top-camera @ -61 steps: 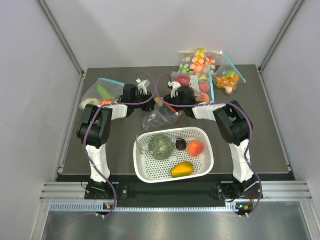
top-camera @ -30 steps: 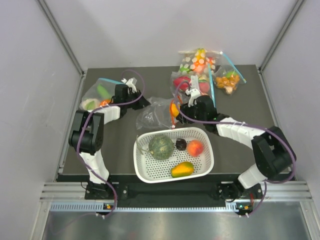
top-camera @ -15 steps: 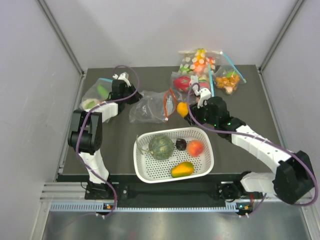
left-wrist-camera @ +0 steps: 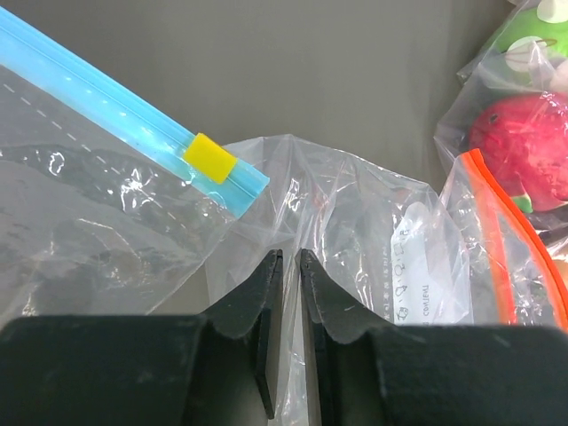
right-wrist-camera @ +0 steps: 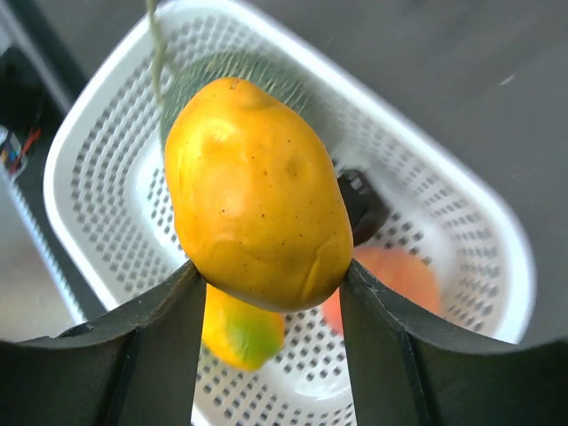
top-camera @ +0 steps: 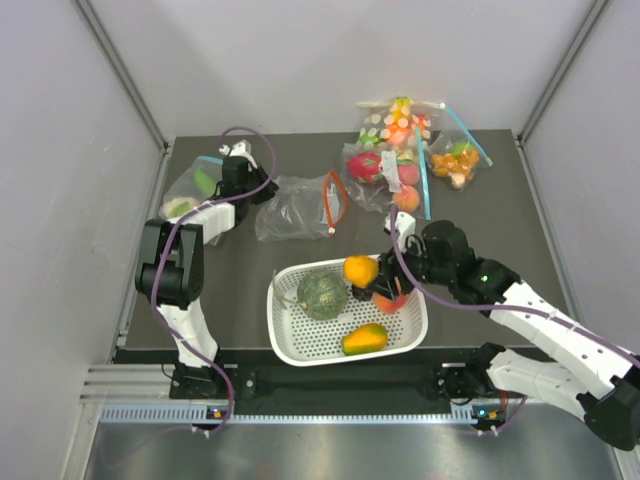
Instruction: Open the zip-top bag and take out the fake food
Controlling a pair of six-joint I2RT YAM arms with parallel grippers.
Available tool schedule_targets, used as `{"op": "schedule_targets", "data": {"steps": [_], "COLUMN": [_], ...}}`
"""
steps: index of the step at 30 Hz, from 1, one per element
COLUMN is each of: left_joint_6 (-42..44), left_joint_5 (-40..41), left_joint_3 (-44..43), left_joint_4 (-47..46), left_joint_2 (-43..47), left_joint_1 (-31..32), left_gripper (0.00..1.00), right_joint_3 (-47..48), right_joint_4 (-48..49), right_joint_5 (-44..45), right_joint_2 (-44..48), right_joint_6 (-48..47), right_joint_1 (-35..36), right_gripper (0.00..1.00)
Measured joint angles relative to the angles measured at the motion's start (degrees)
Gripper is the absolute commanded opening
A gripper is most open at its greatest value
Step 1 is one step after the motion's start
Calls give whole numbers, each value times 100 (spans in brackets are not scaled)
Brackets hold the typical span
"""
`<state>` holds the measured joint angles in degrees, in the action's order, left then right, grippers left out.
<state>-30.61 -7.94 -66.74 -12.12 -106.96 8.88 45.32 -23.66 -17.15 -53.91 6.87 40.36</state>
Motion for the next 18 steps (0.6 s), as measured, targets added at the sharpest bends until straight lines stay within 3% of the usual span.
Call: {"op": "schedule_targets", "data": {"steps": [6,9,10,11,12,16,18], "left_joint_6": [9,52,63,85,109,227,280], "left_joint_5": [17,57,72,94,111,164,179], "left_joint_3": [0,0,0,0,-2,-2,-4], "left_joint_4": [24,63,79,101,129,262,323], "left_joint_2": [0,28,44,63,87,149,170], "left_joint_1": [0,0,0,0,0,0,0], "left_gripper": [22,25,29,32,36,49,57], "right_joint_3": [-216,-254,-264,-286,-299,-299,-299], "right_joint_4": [-638,-800,-859,-905,-935,-1038,-1056], "right_joint_5": [-286,-306,-304,-293,-278,-109,46], "right_joint_2": [-46,-140,-164,-181,-190,-245,-275], "right_joint_6": [42,81,87,107,125,212,234], "right_joint_1": [518,691,726,754,765,793,800], "right_gripper": [30,45,61,68,82,100,100]}}
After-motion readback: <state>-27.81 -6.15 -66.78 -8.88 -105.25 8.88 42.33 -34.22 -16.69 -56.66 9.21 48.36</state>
